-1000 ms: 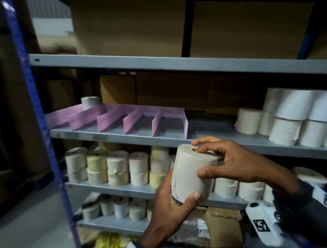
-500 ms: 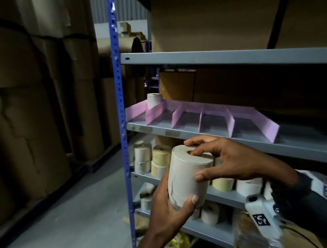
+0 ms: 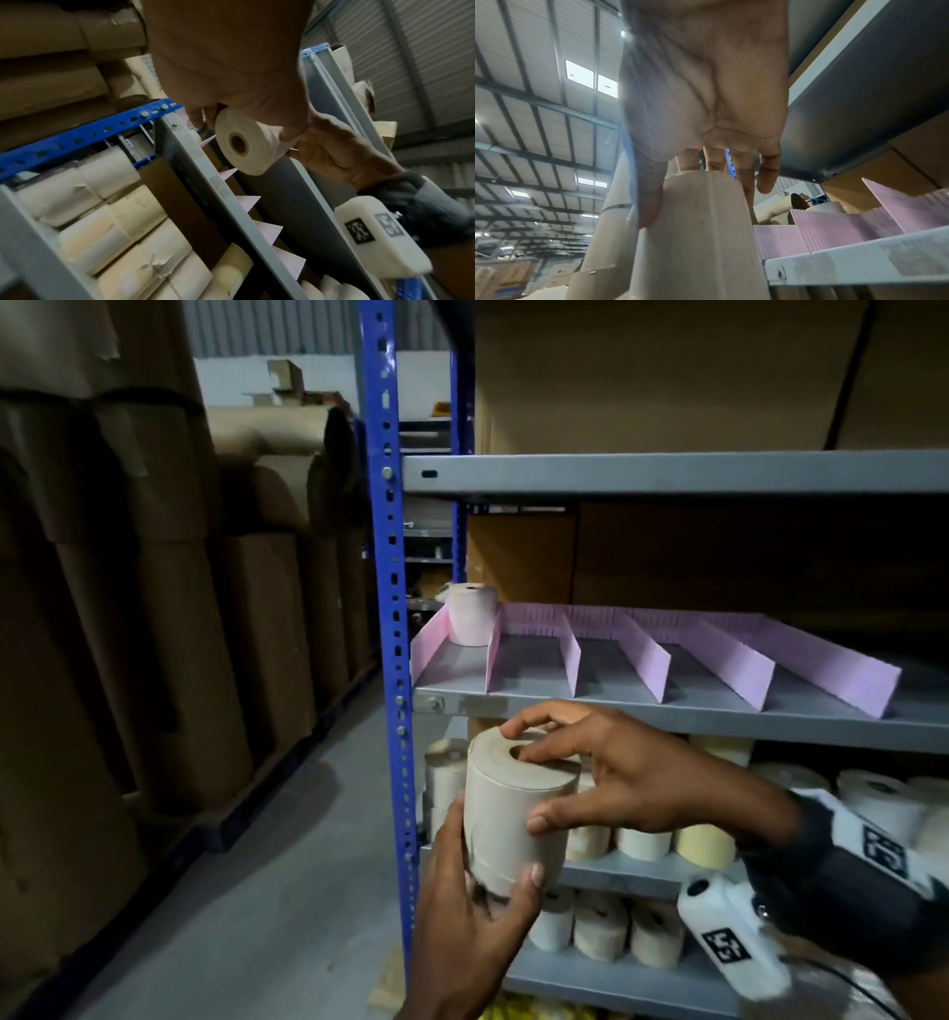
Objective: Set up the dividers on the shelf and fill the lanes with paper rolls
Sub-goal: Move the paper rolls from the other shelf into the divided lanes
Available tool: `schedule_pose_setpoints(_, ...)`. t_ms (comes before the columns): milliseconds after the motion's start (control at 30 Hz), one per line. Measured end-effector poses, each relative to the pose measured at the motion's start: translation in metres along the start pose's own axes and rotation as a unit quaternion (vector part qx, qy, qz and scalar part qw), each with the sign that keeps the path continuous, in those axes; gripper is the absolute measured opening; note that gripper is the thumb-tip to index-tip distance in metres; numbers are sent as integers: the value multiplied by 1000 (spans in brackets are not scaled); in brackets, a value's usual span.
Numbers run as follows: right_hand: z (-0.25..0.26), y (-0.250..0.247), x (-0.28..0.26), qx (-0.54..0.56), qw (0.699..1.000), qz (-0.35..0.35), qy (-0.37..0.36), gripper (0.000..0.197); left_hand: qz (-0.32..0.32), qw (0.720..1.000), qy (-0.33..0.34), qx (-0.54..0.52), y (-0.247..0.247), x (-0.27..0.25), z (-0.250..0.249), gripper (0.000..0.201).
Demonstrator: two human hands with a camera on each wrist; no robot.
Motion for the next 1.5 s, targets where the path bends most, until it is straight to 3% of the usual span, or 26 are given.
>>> schedule_pose_setpoints(133,-10,-21,23,-61,997,-31,27,46,-62,982,83,159,4,24,-13,73)
schedule_pose_setpoints(233,-22,-41,41,-99,992,-56,46,47,-42,948,175,264,27,31,-19,73)
schedule_pose_setpoints(467,-66,-65,78,-133,984,-75,88,52,90,890,127,428,73,60,12,83)
schedule_pose_setpoints(600,-94,-69,95,-163,979,-76,91,55,122,878,87,454,84,84,29,94)
schedule_pose_setpoints(833,-136,-70,122,-185,975,-61,109,54,123,880,64,455,102,114,54,88)
schedule_pose_setpoints(967,-154,-74,133,-177,972,-36,150,45,114,882,75,452,113,130,67,91)
schedule_pose_setpoints(1133,-173,-82,160,-258,942,74,202,27,103,870,82,475,121,157,76,90)
schedule_pose_setpoints(1200,-187,-85,175,-256,936,98,219,28,96,861,85,492,123,166,80,89)
schedule_pose_setpoints(1367,-243,-88,209,-240,928,111,264,33,99,856,91,499,126,168,94,85)
schedule_pose_setpoints(1500,-265,-93,233,-284,926,86,232,30,90,860,114,489,125,167,100,78)
Point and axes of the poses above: each hand's wrist, its own x-axis towards the middle knuckle, its own y-axis out of the palm, z = x × y, the point moved 7 cm from there along x, towards the middle knuckle, and after that the axes turned 1 degree about -x, right-handed, at the moved point
